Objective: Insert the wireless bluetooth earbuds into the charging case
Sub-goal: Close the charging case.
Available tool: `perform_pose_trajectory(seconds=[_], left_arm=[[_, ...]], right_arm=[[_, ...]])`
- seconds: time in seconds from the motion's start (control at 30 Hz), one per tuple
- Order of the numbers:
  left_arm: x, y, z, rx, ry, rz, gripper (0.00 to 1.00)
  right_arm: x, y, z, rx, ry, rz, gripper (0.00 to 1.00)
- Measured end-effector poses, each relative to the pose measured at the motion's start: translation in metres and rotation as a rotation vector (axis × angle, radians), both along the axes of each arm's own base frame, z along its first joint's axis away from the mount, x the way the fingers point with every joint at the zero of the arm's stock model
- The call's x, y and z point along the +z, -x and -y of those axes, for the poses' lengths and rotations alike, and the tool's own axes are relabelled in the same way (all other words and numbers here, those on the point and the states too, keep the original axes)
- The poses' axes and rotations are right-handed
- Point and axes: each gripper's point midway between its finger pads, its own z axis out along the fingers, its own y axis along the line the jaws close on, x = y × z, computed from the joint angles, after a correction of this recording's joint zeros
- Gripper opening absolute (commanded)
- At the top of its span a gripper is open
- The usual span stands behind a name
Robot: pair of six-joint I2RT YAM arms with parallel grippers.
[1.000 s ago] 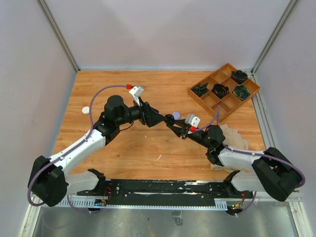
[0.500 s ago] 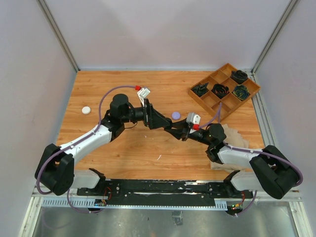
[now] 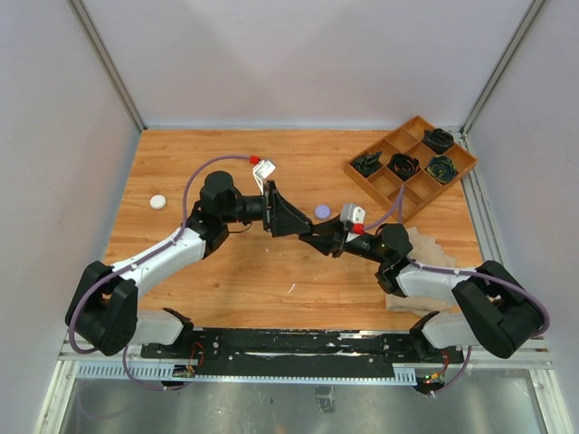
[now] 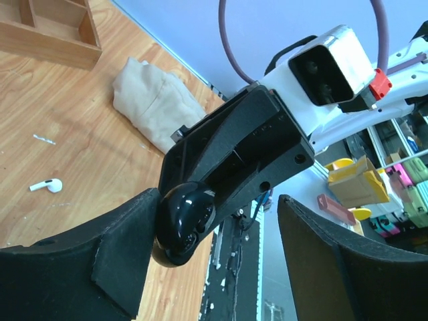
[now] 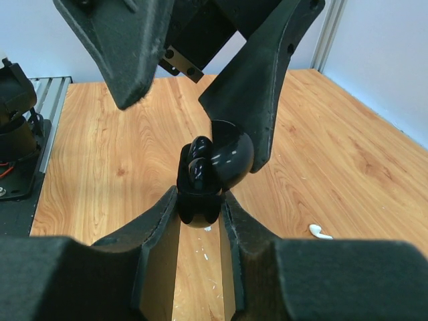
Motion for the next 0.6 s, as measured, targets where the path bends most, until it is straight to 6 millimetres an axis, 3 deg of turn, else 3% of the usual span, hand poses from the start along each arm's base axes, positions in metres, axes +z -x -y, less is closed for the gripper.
perform_pose_trajectory(seconds=[0.3,0.6], left_arm=[[0.020,0.007,-0.003,-0.018,0.042,0.055,0.75],[0.023,0.001,-0.008,0.056,0.023,0.095,0.78]], right_arm=[[-0.007,-0.005,0.001,-0.005,0.010,-0.030,0.11],[-0.012,-0.006,0.002,-0.006,0.018,-0.055,0.11]])
